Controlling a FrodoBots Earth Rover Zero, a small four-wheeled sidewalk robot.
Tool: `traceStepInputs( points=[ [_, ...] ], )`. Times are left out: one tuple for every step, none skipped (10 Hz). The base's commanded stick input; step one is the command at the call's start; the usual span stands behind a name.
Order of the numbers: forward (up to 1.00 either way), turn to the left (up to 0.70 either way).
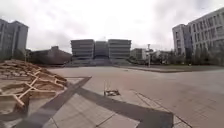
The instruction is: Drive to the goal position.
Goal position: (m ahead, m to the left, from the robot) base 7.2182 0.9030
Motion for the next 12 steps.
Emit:
traceStepInputs(
  points=[
    [0.70, 0.02],
    [0.70, 0.02],
    [0.70, 0.02],
    [0.70, 0.02],
    [0.70, 0.02],
    [0.70, 0.02],
    [0.70, 0.02],
    [0.70, 0.02],
    [0.70, 0.02],
    [0.70, 0.02],
    [0.70, 0.02],
    [0.70, 0.02]
  ],
)
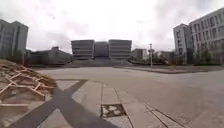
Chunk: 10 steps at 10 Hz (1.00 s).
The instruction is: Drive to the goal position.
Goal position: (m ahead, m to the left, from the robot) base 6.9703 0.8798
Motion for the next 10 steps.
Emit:
traceStepInputs(
  points=[
    [0.70, 0.02],
    [0.70, 0.02],
    [0.70, 0.02],
    [0.70, 0.02],
    [0.70, 0.02],
    [0.70, 0.02],
    [0.70, 0.02],
    [0.70, 0.02],
    [0.70, 0.02],
    [0.70, 0.02]
  ],
)
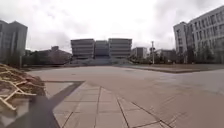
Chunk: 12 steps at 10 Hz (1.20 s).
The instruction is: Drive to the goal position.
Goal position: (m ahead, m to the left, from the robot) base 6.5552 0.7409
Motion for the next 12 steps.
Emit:
traceStepInputs(
  points=[
    [0.70, 0.02],
    [0.70, 0.02],
    [0.70, 0.02],
    [0.70, 0.02],
    [0.70, 0.02],
    [0.70, 0.02],
    [0.70, 0.02],
    [0.70, 0.02],
    [0.70, 0.02],
    [0.70, 0.02],
    [0.70, 0.02],
    [0.70, 0.02]
  ],
)
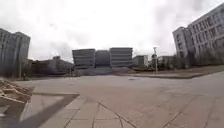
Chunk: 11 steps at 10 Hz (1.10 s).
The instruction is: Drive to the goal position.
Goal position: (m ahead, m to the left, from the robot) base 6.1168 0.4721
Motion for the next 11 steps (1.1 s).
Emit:
traceStepInputs(
  points=[
    [0.70, 0.02],
    [0.70, 0.02],
    [0.70, 0.02],
    [0.70, 0.02],
    [0.70, 0.02],
    [0.70, 0.02],
    [0.70, 0.02],
    [0.70, 0.02],
    [0.70, 0.02],
    [0.70, 0.02],
    [0.70, 0.02]
  ],
)
